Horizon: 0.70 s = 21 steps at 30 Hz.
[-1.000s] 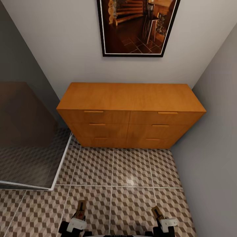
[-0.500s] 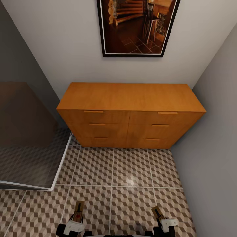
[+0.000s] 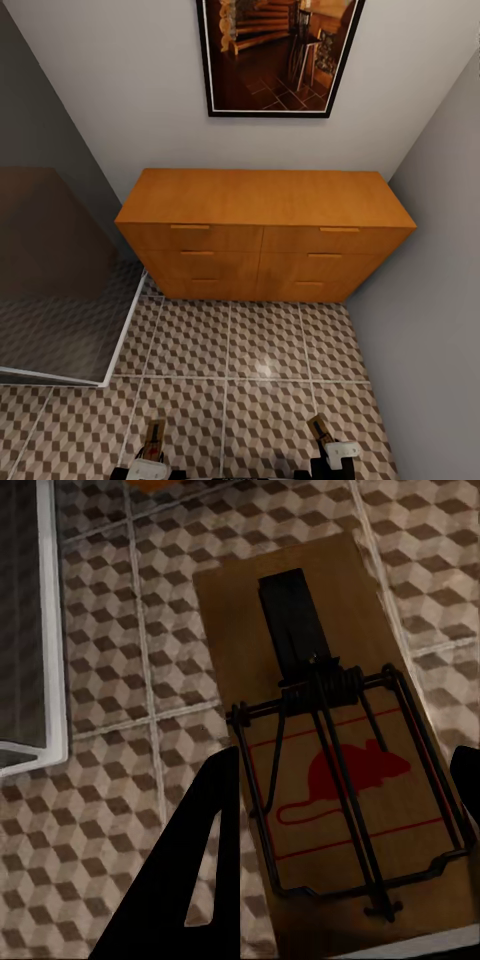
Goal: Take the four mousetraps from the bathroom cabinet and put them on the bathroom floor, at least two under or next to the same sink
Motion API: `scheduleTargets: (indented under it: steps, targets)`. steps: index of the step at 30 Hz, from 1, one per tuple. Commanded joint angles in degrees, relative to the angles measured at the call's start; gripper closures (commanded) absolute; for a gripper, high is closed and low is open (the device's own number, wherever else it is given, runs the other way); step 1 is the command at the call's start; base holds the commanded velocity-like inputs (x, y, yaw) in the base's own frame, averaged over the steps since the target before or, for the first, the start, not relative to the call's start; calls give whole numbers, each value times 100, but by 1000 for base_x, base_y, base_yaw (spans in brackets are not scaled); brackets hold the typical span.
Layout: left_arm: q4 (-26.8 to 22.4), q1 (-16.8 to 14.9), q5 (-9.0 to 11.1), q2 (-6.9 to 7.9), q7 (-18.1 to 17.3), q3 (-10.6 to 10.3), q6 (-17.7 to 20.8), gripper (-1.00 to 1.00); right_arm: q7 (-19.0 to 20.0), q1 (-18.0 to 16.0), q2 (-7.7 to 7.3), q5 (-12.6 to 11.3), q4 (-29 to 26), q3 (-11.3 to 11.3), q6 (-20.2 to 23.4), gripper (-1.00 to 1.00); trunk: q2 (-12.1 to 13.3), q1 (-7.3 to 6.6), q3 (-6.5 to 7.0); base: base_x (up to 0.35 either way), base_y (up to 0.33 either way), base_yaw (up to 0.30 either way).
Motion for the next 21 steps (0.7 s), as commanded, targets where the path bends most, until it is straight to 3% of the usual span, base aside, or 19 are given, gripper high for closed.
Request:
scheduleTargets:
  steps: [1,7,11,21]
  targets:
    - [19,5,-35,-6,69,-5,34,100,-48,-4,-2,26,5,34,-12,100,-8,3,2,0,0,0]
    - [18,19,72,-12,52,539,107,100,-49,-4,-5,26,5,34,-16,100,-8,3,58,0,0,0]
    - [12,22,81,-12,48,781,111,100,-49,-4,-5,26,9,34,-16,100,-8,3,95,0,0,0]
    - [18,25,82,-17,41,857,123,100,-49,-4,-6,26,10,34,-18,100,-8,3,188,0,0,0]
